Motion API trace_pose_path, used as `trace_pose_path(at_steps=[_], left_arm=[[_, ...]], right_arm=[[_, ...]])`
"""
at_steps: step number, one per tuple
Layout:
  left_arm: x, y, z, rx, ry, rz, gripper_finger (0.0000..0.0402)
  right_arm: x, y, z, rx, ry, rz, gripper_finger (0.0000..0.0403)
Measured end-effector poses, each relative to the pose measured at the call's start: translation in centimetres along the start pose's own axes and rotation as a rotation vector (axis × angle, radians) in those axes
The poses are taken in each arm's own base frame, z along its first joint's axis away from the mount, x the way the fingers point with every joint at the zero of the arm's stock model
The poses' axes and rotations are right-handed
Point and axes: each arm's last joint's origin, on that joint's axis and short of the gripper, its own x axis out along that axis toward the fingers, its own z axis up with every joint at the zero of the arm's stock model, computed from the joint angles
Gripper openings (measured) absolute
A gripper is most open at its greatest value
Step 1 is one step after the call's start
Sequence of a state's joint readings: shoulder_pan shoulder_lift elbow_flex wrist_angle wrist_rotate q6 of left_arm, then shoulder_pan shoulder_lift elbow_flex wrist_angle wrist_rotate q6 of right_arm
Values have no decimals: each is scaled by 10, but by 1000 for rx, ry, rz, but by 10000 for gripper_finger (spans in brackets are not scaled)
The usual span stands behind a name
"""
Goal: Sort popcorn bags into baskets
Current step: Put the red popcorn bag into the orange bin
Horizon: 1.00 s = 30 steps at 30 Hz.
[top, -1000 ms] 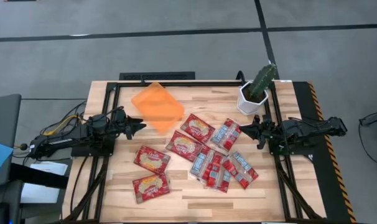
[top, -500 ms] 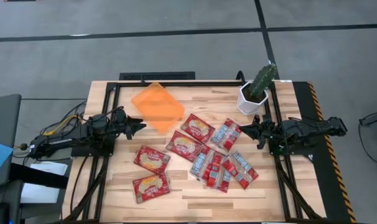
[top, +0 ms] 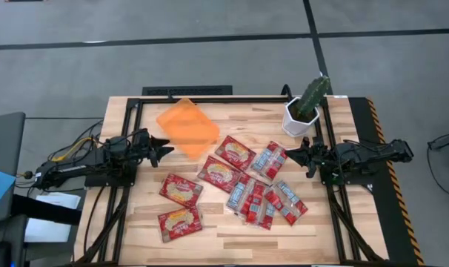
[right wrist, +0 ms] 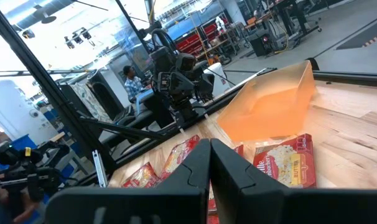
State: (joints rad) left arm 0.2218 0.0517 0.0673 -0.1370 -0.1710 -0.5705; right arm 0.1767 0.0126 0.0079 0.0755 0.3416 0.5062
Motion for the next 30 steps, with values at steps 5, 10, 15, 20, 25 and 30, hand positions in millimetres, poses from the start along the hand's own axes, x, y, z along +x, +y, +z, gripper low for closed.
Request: trace_pose_path(at_steps=[5, 10, 15, 20, 25, 30], left_arm=[[0, -3, 6, -62, -74, -21, 284], [-3, -13, 22, -214, -228, -148, 284], [-15, -24, 45, -309, -475, -304, 284], [-27, -29, 60, -312, -674, -355, 284], [-27, -27, 61, -405, -706, -321, 284], [-20, -33, 64, -438, -598, -366, 284]], right_arm=[[0, -2, 2, 1, -33, -47, 37], [0, -1, 6, 35, -82, -46, 37], [0, -2, 11, 134, -138, -66, 37], [1, -4, 11, 200, -152, -76, 37], [1, -3, 13, 204, -162, -71, 37], [-1, 1, 25, 233, -265, -20, 37]])
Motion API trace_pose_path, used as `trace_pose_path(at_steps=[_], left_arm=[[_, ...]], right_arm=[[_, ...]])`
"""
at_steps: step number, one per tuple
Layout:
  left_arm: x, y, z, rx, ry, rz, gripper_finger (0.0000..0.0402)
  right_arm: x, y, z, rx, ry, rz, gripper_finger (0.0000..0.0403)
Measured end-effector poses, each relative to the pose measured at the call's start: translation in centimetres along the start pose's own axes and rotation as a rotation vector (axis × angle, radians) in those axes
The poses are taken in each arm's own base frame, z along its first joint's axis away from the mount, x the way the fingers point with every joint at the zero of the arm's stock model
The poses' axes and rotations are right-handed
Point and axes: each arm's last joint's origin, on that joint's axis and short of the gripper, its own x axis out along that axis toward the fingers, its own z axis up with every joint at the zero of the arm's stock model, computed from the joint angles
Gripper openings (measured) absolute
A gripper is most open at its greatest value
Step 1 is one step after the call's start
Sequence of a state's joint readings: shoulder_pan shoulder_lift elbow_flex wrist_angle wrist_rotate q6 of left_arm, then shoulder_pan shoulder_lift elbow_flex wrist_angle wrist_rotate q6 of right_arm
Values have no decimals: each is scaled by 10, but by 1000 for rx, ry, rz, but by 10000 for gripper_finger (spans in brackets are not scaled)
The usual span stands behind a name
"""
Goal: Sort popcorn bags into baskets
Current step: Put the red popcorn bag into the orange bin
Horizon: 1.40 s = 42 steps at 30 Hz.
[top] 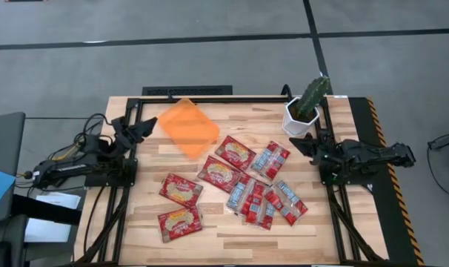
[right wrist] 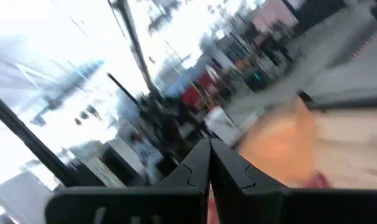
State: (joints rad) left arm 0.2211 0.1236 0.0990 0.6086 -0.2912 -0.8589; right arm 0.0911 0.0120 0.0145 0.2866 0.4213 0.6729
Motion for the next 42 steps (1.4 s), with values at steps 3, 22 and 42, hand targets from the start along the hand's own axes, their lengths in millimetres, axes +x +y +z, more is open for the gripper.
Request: trace_pose_path(at_steps=[3, 22, 42], left_arm=[[13, -10, 2, 28, 98, 32, 284], [93, -60, -9, 425, 1234, 521, 284], [117, -43, -66, 551, 1606, 377, 284]], right_arm=[[0, 11, 16, -56, -64, 29, 37], [3, 51, 63, -326, 88, -48, 37], [63, 101, 76, -504, 355, 39, 39]])
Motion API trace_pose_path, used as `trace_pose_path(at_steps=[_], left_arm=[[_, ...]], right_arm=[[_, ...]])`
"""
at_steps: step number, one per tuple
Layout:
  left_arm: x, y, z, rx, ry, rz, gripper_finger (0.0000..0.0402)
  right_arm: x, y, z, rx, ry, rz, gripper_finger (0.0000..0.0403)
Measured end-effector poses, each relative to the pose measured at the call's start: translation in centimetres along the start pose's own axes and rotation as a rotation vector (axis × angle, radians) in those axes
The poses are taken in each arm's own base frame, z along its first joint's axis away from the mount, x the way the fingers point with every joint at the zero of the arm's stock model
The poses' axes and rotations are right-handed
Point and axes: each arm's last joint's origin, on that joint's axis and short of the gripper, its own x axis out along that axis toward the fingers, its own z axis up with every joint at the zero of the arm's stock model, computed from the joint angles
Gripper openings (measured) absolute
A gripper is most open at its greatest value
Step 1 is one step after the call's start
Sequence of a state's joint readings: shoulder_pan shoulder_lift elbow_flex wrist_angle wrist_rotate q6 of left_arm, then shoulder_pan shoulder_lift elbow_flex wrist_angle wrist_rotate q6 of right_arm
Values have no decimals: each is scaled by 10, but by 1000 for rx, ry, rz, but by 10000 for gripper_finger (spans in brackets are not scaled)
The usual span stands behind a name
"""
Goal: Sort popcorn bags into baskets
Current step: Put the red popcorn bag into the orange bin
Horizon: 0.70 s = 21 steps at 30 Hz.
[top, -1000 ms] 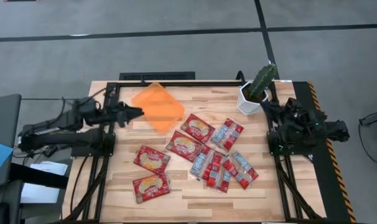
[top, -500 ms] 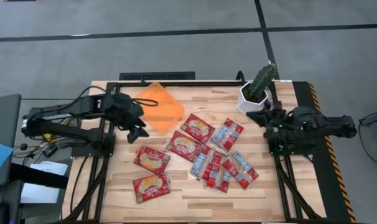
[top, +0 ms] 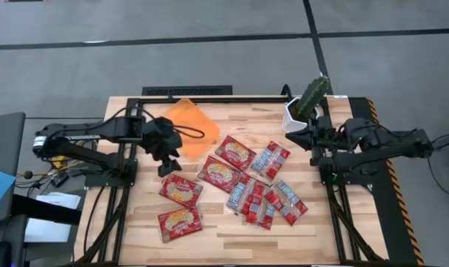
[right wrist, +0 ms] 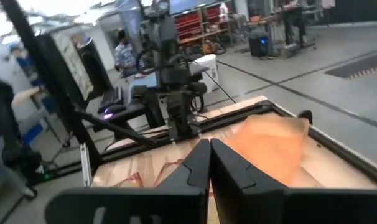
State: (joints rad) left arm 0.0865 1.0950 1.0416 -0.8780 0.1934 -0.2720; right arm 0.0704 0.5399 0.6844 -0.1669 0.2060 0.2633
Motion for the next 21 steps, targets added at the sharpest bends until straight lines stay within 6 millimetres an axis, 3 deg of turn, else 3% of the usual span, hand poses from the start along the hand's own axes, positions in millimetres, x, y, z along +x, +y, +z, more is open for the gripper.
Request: trace_pose_path(at_steps=[4, 10, 16, 21], left_arm=[[14, -3, -3, 93, 86, 55, 284], [45, -5, -2, 203, 209, 78, 284], [76, -4, -2, 350, 320, 102, 284], [98, 0, -1, 402, 369, 121, 284]], right_arm=[[2, 0, -1, -22, 68, -18, 61], [3, -3, -12, -19, 188, -54, 132], [7, -3, -15, -21, 210, -61, 206], [7, -3, -18, 24, 244, -78, 239]])
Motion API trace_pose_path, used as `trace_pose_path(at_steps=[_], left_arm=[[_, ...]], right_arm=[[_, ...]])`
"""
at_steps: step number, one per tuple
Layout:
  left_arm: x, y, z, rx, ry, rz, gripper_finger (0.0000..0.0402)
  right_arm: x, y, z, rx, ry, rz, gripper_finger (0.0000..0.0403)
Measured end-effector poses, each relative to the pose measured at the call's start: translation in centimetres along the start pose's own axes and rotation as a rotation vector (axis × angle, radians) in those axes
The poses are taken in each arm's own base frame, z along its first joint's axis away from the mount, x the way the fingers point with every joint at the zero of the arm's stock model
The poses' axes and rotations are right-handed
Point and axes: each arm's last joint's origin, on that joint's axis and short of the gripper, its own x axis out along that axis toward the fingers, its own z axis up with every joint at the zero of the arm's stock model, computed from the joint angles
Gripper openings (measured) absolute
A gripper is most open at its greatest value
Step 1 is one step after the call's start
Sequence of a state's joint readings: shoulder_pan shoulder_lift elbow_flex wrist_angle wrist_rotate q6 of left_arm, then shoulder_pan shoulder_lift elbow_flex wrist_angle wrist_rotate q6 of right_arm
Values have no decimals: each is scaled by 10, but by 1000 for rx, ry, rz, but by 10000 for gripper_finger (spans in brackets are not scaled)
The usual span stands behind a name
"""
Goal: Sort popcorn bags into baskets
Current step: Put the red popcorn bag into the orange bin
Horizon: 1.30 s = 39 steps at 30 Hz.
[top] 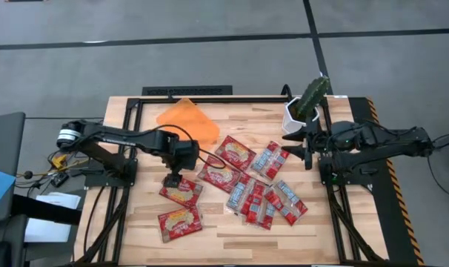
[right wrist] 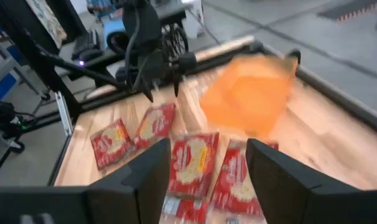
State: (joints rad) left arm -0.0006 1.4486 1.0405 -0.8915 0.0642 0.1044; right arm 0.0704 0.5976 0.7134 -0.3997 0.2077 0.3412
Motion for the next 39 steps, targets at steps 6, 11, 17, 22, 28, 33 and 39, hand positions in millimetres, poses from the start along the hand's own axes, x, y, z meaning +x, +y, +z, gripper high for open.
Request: trace_pose_path(at_steps=[6, 11, 17, 22, 28, 33, 39], left_arm=[[21, 0, 0, 10, -33, 11, 284], [42, 1, -18, -32, -12, 46, 284], [62, -5, -36, -47, 15, -9, 284], [73, -13, -47, -24, 30, -25, 283], [78, -16, -57, -43, 88, -48, 214], [78, -17, -59, -67, 101, -78, 88], [75, -17, -55, -146, 101, -75, 16]], right_arm=[[0, -1, -3, 2, 32, -10, 239], [0, -1, -4, 0, 38, -12, 232], [0, -1, -4, 0, 39, -14, 231], [0, -1, -4, 0, 39, -15, 229], [0, -2, -4, 0, 37, -20, 228], [-1, -3, -5, -6, 42, -62, 223], [-1, -4, -6, -9, 48, -77, 214]])
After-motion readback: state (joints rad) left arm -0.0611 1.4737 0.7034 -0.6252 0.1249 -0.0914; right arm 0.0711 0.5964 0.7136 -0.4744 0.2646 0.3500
